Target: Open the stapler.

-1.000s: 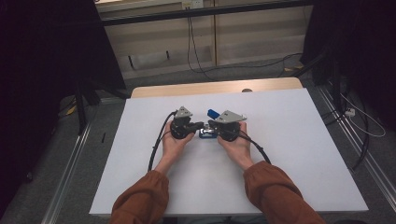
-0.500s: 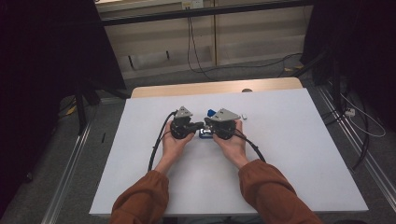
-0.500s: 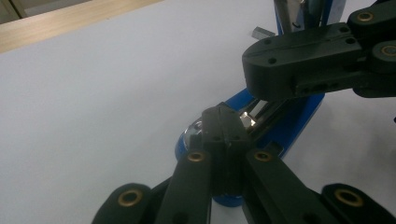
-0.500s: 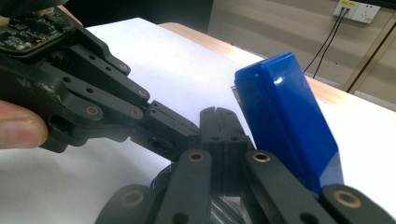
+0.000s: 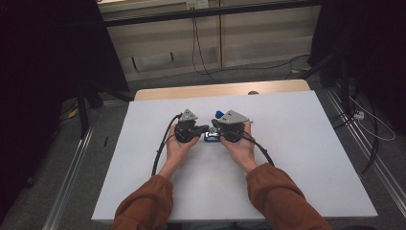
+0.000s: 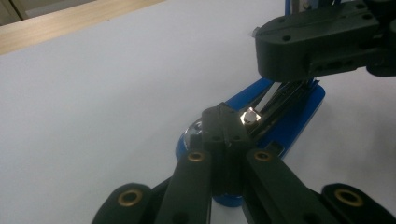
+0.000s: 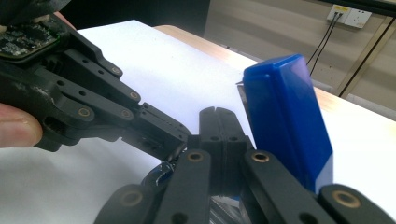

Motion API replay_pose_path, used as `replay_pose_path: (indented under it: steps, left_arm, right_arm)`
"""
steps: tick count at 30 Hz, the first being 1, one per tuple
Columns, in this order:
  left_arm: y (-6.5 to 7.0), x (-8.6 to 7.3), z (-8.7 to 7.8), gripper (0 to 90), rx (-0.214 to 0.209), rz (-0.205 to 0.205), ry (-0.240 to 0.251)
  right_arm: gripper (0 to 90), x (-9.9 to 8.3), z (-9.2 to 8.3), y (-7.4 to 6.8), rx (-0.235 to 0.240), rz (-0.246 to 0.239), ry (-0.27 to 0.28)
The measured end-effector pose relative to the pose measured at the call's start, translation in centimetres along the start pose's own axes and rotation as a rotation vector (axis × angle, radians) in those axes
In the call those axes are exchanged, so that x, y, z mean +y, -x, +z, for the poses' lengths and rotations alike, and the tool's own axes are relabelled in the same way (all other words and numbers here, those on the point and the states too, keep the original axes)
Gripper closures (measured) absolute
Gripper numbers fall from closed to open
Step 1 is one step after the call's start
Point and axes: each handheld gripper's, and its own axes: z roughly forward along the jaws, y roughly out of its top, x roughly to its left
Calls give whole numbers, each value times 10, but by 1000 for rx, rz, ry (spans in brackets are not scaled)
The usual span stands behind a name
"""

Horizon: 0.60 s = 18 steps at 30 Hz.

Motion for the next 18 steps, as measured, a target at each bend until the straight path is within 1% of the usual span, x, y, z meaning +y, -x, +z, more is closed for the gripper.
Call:
replay_pose_path:
  steps: [3,10,13,18]
  left_arm:
    - [0,0,0,900,1,-4,1]
    - [1,0,0,900,5,1,2]
    - [1,0,0,900,8,9,-1]
    - [1,0,0,900,11,9,0]
  right_arm:
    - [900,0,-3,3,-6,4,8]
    - [900,1,-10,9,-17,1,11]
    - [900,1,-13,12,-25,6,13]
    - [900,1,-16,15,-31,7,15]
